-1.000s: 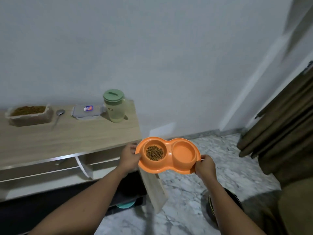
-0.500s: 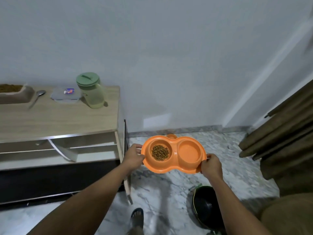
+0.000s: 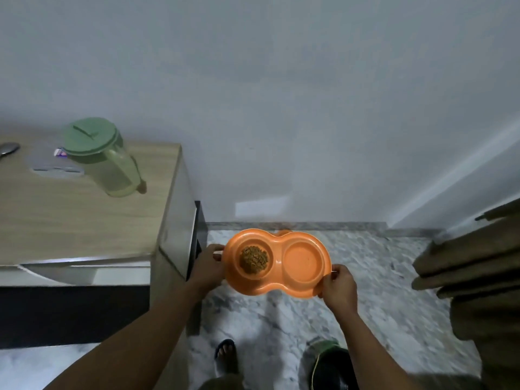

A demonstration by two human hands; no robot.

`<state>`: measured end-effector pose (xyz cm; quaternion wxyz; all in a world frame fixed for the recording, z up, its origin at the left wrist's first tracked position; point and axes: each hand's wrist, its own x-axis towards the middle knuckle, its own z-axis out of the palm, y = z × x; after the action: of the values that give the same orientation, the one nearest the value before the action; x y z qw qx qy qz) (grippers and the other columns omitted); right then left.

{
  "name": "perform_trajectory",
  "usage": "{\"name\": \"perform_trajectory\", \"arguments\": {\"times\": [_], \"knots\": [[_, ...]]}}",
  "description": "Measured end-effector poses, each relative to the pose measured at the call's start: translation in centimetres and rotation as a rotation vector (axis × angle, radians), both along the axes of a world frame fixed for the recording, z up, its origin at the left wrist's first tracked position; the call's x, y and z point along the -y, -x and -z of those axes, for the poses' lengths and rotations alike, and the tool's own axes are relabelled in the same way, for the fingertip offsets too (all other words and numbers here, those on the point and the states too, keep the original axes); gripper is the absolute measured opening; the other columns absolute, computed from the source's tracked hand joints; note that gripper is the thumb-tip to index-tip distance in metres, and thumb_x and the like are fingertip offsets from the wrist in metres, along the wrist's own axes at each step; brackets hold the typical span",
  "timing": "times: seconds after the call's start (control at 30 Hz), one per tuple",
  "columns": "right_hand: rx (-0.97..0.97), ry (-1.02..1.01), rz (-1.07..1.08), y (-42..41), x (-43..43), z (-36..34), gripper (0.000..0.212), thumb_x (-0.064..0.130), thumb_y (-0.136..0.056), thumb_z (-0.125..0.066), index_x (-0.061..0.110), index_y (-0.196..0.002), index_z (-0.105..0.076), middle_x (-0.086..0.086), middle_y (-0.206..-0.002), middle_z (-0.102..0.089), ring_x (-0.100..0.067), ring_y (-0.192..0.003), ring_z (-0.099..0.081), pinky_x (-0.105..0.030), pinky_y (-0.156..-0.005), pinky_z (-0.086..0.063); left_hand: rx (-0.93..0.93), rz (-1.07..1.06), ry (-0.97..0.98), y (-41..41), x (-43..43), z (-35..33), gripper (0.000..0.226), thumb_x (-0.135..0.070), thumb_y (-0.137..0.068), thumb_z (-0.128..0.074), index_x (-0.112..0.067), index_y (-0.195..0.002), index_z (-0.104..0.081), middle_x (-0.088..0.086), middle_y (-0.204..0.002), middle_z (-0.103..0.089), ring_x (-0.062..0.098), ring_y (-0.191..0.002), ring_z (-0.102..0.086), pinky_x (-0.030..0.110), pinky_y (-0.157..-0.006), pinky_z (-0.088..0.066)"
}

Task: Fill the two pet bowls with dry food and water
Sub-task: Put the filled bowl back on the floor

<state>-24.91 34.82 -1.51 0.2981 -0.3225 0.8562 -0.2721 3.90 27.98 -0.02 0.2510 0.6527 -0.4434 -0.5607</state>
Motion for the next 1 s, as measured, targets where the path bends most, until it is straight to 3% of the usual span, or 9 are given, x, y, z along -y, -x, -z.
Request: {"name": "perform_trajectory", "arguments": {"times": [0.13,0.2,0.37,0.47,0.6,0.7,0.8,0.9,1.0], "knots": [[0.037,-0.012,-0.037,1.5,5.3,3.7,0.009,0.021,-0.091,-0.052,0.020,-0.099,-0.057,-0.002,-0.070,-0.071,-0.024,-0.063,-0.070,-0.048,-0.066,-0.059,0.064,-0.087,-0.001,1.2,4.6,3.8,0.031,-0.043,-0.060,-0.070,-0.032,-0.089,-0.066,-0.003,-0.082,-0.074,0.021,-0.074,-0.070,0.039,-0.067,-0.055],[0.057,-0.045,-0.052,2.2,8.2,6.1,0.010,0.021,-0.091,-0.052,0.019,-0.099,-0.057,-0.002,-0.070,-0.071,-0.024,-0.063,-0.070,-0.048,-0.066,-0.059,0.068,-0.118,-0.025,2.1,6.9,6.5,0.024,-0.037,-0.070,-0.073,-0.033,-0.093,-0.066,-0.003,-0.086,-0.073,0.024,-0.080,-0.070,0.041,-0.072,-0.056],[0.074,-0.129,-0.099,3.2,14.2,13.2,0.007,0.023,-0.086,-0.052,0.027,-0.091,-0.053,0.000,-0.077,-0.068,-0.028,-0.068,-0.070,-0.048,-0.069,-0.059,0.070,-0.231,-0.128,3.5,11.6,15.6,0.046,-0.050,-0.057,-0.069,-0.032,-0.099,-0.066,0.001,-0.093,-0.074,0.024,-0.091,-0.072,0.044,-0.086,-0.059],[0.102,-0.167,-0.117,3.5,17.6,19.5,0.011,0.025,-0.090,-0.050,0.034,-0.083,-0.050,0.001,-0.076,-0.067,-0.026,-0.066,-0.069,-0.049,-0.067,-0.060,0.106,-0.303,-0.171,3.3,13.8,23.9,0.024,-0.041,-0.062,-0.071,-0.037,-0.086,-0.066,0.004,-0.094,-0.075,0.030,-0.093,-0.072,0.052,-0.090,-0.058],[0.160,-0.223,-0.118,3.0,20.9,25.8,0.007,0.033,-0.077,-0.053,0.036,-0.083,-0.051,0.004,-0.080,-0.067,-0.025,-0.069,-0.070,-0.049,-0.068,-0.059,0.120,-0.365,-0.213,4.1,16.7,28.4,0.041,-0.011,-0.074,-0.085,-0.019,-0.111,-0.071,0.008,-0.101,-0.075,0.027,-0.096,-0.071,0.043,-0.085,-0.058],[0.193,-0.227,-0.118,2.2,23.3,32.2,0.035,0.052,-0.061,-0.045,0.034,-0.090,-0.054,0.002,-0.084,-0.069,-0.025,-0.073,-0.070,-0.046,-0.069,-0.059,0.115,-0.382,-0.234,4.0,18.5,35.7,0.045,-0.008,-0.083,-0.080,-0.018,-0.124,-0.066,0.002,-0.105,-0.074,0.022,-0.098,-0.071,0.041,-0.084,-0.058],[0.205,-0.230,-0.167,1.7,25.0,38.6,0.024,0.040,-0.077,-0.056,0.029,-0.098,-0.055,0.005,-0.086,-0.067,-0.022,-0.067,-0.071,-0.048,-0.067,-0.060,0.137,-0.384,-0.274,3.3,19.6,43.2,0.044,-0.011,-0.085,-0.075,-0.027,-0.126,-0.066,-0.001,-0.108,-0.074,0.022,-0.100,-0.070,0.048,-0.091,-0.059],[0.191,-0.248,-0.202,1.8,26.5,46.2,0.014,0.018,-0.090,-0.059,0.027,-0.099,-0.053,0.004,-0.077,-0.066,-0.022,-0.061,-0.071,-0.050,-0.067,-0.059,0.127,-0.398,-0.304,3.0,21.0,50.3,0.038,-0.004,-0.088,-0.069,-0.035,-0.110,-0.071,-0.001,-0.099,-0.072,0.024,-0.093,-0.067,0.040,-0.082,-0.056],[0.216,-0.306,-0.214,1.4,28.0,52.1,0.016,0.027,-0.077,-0.059,0.033,-0.089,-0.051,0.003,-0.082,-0.067,-0.028,-0.069,-0.072,-0.052,-0.069,-0.059,0.124,-0.403,-0.359,2.6,22.7,56.2,0.048,0.006,-0.089,-0.063,-0.040,-0.081,-0.066,0.000,-0.093,-0.070,0.027,-0.087,-0.064,0.042,-0.078,-0.052]]}}
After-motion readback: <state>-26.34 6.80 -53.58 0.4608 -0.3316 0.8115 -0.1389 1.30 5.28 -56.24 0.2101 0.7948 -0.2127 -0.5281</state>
